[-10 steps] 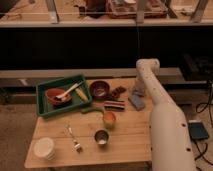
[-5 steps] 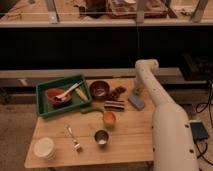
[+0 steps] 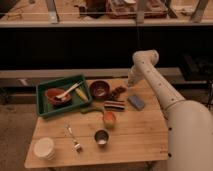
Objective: Place towel in purple bowl
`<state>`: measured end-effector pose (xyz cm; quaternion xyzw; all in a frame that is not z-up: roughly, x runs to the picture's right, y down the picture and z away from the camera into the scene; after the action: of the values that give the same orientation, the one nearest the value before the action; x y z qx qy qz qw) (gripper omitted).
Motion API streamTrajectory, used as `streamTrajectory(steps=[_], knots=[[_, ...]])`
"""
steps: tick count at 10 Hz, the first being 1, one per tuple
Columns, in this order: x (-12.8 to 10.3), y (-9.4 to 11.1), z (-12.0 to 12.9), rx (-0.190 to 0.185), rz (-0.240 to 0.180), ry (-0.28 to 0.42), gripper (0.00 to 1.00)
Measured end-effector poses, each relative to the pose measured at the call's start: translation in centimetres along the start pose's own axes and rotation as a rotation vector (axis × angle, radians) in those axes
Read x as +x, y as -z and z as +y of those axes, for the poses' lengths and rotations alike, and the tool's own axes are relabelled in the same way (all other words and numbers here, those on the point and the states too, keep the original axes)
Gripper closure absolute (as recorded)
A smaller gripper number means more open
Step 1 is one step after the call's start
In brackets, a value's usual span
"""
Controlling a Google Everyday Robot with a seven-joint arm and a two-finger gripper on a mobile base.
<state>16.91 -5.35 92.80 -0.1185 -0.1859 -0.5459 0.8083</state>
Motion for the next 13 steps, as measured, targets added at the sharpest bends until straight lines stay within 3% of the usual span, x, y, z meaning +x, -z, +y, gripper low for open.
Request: streamTrajectory(steps=[2,3,5,6,9,13], knots=[[-0.9,1.8,-4.8,0.237,-0.043,0.067,1.0],[-1.5,2.1,-7.0,0.321,-0.072,0.098,1.0],[-3.6,2.1,-12.2,0.457,-0.155,0.195,1.0],[-4.8,1.9,-14.0,0.493,-0.189,0.246,0.98],[-8.4,1.0,-17.0,0.515,-0.26,0.407,0.71],[-9.8,-0.9,-15.9,0.44,-0.239,0.452,0.32]])
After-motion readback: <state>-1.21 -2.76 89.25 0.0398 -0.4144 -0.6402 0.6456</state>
